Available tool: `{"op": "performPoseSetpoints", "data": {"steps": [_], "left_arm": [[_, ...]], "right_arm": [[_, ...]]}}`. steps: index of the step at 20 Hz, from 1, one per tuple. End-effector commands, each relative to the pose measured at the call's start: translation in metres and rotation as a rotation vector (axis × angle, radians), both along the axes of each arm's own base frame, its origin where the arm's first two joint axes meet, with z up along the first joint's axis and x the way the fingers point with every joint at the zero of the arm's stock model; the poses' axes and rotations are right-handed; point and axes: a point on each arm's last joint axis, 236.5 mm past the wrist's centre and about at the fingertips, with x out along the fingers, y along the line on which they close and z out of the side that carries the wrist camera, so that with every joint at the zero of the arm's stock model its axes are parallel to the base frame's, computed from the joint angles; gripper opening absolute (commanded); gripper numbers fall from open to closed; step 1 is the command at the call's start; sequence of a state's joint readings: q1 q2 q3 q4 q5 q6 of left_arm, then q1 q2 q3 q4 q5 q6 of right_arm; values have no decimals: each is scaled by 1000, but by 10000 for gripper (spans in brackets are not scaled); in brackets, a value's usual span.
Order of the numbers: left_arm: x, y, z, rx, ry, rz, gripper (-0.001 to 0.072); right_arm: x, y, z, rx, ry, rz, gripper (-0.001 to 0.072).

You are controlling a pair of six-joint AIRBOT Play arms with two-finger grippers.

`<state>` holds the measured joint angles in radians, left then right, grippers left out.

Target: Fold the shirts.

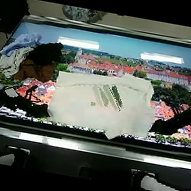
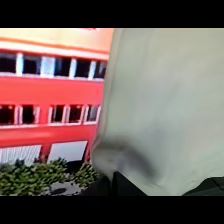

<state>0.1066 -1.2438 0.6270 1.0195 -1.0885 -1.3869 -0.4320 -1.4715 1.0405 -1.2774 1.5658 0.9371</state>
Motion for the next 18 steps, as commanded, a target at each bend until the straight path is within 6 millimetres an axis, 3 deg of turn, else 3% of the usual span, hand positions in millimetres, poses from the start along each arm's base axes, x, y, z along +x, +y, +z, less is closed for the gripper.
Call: {"op": "performPoseSetpoints", "data": {"steps": [1,3,6,8,9,10,13,14,16,17,18], "left_arm": [[3,0,4,3,-21,-6,30],[4,0,9,4,-38,-6,30],[6,0,12,6,-54,-6,30],[8,1,12,10,-61,-2,30],[10,1,12,12,-66,0,30],[11,2,12,14,-72,2,30],[27,4,31,16,-128,-51,28],[40,7,48,27,-174,-63,28],[87,20,111,93,-378,-79,27],[114,26,164,131,-528,-69,27],[135,33,224,170,-683,-47,27]], "right_arm": [[-10,12,-30,7,-21,-41,491],[-6,10,-39,-14,-47,-59,490],[15,14,-41,0,-117,-116,374],[26,18,-40,13,-152,-153,354],[29,21,-39,28,-158,-165,240],[30,24,-37,43,-159,-174,71],[30,35,-14,124,-184,-73,43],[37,32,2,124,-215,-43,43],[74,16,59,60,-387,-1,43],[99,4,101,-2,-524,3,43],[127,-8,160,-87,-706,3,43]]}}
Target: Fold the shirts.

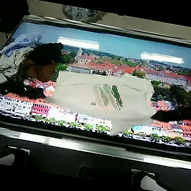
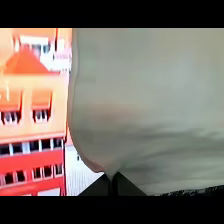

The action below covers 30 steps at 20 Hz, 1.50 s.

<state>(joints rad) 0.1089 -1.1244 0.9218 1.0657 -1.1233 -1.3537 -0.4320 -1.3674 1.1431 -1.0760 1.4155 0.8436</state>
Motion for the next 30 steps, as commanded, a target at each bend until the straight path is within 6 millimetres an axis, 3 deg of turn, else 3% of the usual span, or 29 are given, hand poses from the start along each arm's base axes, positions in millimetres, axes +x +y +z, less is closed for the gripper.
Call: {"op": "performPoseSetpoints", "data": {"steps": [1,2,3,4,5,6,7,8,10,12,15,18,19,21,23,26,28,30], "left_arm": [[59,20,185,99,-483,40,27],[62,24,261,121,-669,64,28],[51,26,343,145,-869,85,28],[31,28,411,160,-1037,115,28],[0,28,473,163,-1190,145,28],[-30,26,515,164,-1305,158,28],[-58,23,541,166,-1383,160,28],[-81,20,558,155,-1433,166,28],[-112,16,566,140,-1467,173,28],[-127,13,564,147,-1462,159,28],[-124,11,555,155,-1425,145,28],[-100,13,536,154,-1356,140,28],[-85,15,522,152,-1312,138,28],[-44,19,475,149,-1169,129,28],[1,22,396,142,-948,110,28],[53,28,245,138,-591,76,29],[73,31,143,123,-359,66,29],[99,37,67,114,-225,89,30]], "right_arm": [[62,-26,172,-206,-488,-7,43],[69,-31,249,-300,-689,-27,43],[61,-32,337,-410,-911,-55,43],[38,-30,414,-519,-1104,-87,43],[0,-22,484,-625,-1280,-120,43],[-38,-13,531,-698,-1407,-158,43],[-77,-3,565,-745,-1510,-206,43],[-110,4,582,-781,-1569,-244,43],[-147,12,590,-829,-1593,-277,43],[-160,17,585,-826,-1576,-277,43],[-153,16,558,-792,-1467,-249,43],[-125,5,534,-765,-1362,-222,43],[-109,0,518,-738,-1298,-200,42],[-63,-7,459,-630,-1084,-117,42],[-20,-5,361,-431,-769,4,42],[27,-4,209,-265,-362,92,42],[60,5,127,-236,-240,86,42],[110,18,62,-214,-233,36,42]]}}
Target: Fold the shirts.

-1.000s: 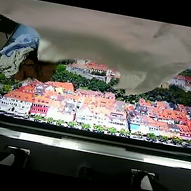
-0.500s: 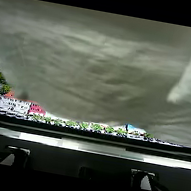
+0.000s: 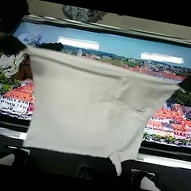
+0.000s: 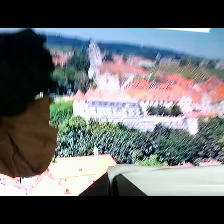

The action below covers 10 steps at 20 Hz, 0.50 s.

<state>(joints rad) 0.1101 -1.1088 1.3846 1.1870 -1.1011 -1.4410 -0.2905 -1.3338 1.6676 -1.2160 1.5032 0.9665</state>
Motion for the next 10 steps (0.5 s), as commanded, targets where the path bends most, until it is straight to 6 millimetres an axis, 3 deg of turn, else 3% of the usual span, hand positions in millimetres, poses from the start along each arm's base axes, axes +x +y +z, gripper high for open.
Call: {"op": "performPoseSetpoints", "data": {"steps": [1,3,5,8,10], "left_arm": [[32,7,-140,-33,256,29,30],[58,11,-176,-38,300,42,29],[80,12,-195,-50,323,42,30],[100,11,-206,-66,328,42,30],[101,15,-201,-46,316,16,30]], "right_arm": [[60,25,-125,78,115,-66,42],[101,31,-149,173,50,-161,43],[128,29,-155,209,-26,-214,43],[138,21,-155,195,-70,-231,43],[124,23,-150,146,-45,-145,43]]}}
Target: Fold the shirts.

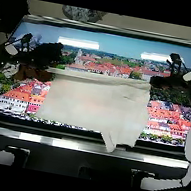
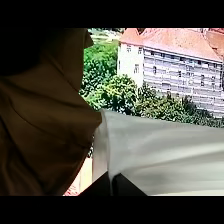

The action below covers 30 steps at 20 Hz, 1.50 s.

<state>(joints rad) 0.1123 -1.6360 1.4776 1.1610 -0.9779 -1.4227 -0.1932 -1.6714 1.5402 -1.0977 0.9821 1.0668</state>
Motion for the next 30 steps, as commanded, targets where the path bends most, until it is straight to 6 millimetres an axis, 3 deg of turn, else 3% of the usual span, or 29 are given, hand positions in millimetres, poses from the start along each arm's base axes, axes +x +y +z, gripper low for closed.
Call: {"op": "performPoseSetpoints", "data": {"steps": [1,3,5,7,9,11,13,26,27,28,29,30], "left_arm": [[4,6,-6,16,16,-54,31],[-17,10,-2,8,91,-108,30],[-48,13,-11,-18,220,-141,31],[-71,19,-27,-10,325,-163,30],[-86,16,-47,-28,407,-180,30],[-97,11,-64,-44,471,-196,29],[-100,9,-72,-50,495,-200,29],[-117,4,-73,-73,571,-228,36],[-117,2,-72,-80,569,-228,150],[-119,0,-69,-95,578,-227,360],[-125,0,-65,-103,603,-221,440],[-132,1,-59,-110,621,-226,440]], "right_arm": [[-13,1,3,-68,10,106,44],[-62,4,8,-105,158,208,44],[-115,12,3,-70,365,261,43],[-153,26,-21,-31,514,314,43],[-174,44,-55,-8,586,307,43],[-180,56,-80,-11,590,305,43],[-179,59,-87,-12,586,285,43],[-162,47,-79,-40,527,257,46],[-162,47,-79,-40,527,257,99],[-163,47,-77,-39,532,260,258],[-170,47,-73,-43,554,293,336],[-180,43,-66,-66,593,351,343]]}}
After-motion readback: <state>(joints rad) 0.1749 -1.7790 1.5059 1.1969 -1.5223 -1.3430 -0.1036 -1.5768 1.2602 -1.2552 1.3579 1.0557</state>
